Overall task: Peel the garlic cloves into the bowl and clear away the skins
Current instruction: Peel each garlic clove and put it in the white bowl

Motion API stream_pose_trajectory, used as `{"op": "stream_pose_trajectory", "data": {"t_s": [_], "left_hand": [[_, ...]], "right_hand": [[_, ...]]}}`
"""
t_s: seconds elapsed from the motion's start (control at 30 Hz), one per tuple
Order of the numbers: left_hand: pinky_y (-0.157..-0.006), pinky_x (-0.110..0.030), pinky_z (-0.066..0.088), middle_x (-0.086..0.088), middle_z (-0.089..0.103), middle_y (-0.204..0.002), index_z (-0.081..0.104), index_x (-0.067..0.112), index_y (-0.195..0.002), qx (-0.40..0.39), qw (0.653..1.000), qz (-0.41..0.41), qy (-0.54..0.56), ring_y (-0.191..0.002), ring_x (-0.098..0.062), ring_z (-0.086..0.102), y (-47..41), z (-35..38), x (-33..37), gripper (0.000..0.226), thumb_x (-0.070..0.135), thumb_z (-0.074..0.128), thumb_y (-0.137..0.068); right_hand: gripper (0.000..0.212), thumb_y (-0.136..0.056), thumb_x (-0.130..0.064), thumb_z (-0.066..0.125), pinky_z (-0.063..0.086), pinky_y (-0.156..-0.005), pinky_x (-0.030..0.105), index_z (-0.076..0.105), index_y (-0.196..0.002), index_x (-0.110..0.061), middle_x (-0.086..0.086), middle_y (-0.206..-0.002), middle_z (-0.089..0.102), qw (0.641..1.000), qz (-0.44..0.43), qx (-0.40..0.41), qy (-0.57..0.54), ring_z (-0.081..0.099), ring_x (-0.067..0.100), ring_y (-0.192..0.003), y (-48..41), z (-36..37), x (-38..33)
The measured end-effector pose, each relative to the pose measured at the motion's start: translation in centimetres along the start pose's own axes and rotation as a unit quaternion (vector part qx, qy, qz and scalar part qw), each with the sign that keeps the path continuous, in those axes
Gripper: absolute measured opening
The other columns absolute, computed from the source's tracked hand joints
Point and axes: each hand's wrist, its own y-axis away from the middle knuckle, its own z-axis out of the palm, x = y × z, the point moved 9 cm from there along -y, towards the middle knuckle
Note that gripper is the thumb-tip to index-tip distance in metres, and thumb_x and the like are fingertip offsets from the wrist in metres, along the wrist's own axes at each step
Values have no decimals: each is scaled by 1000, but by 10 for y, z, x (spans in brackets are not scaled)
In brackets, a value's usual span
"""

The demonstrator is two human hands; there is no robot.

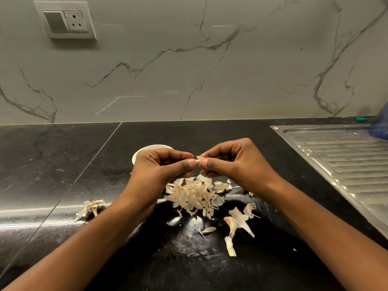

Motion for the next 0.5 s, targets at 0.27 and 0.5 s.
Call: {"op": "stream_pose_trajectory", "data": {"t_s": [0.27, 0.5], "left_hand": [[-72, -27, 64, -21, 78, -87, 77, -6, -96, -30, 999, 3, 15, -71, -24, 74, 1, 5, 4, 26, 5, 81, -73], [-67, -23, 62, -21, 77, -87, 79, -2, -89, -46, 994, -35, 89, -70, -23, 74, 2, 11, 1, 12, -2, 75, -77]], "right_hand": [[8, -96, -4, 73, 65, -71, 30, 81, -99, -2, 14, -84, 79, 1000, -13, 2, -4, 78, 28, -76, 1, 1, -5], [12, -97, 3, 67, 60, -61, 25, 79, -93, 3, 15, -76, 76, 993, 17, 7, -116, 71, 21, -65, 2, 5, -3]]}}
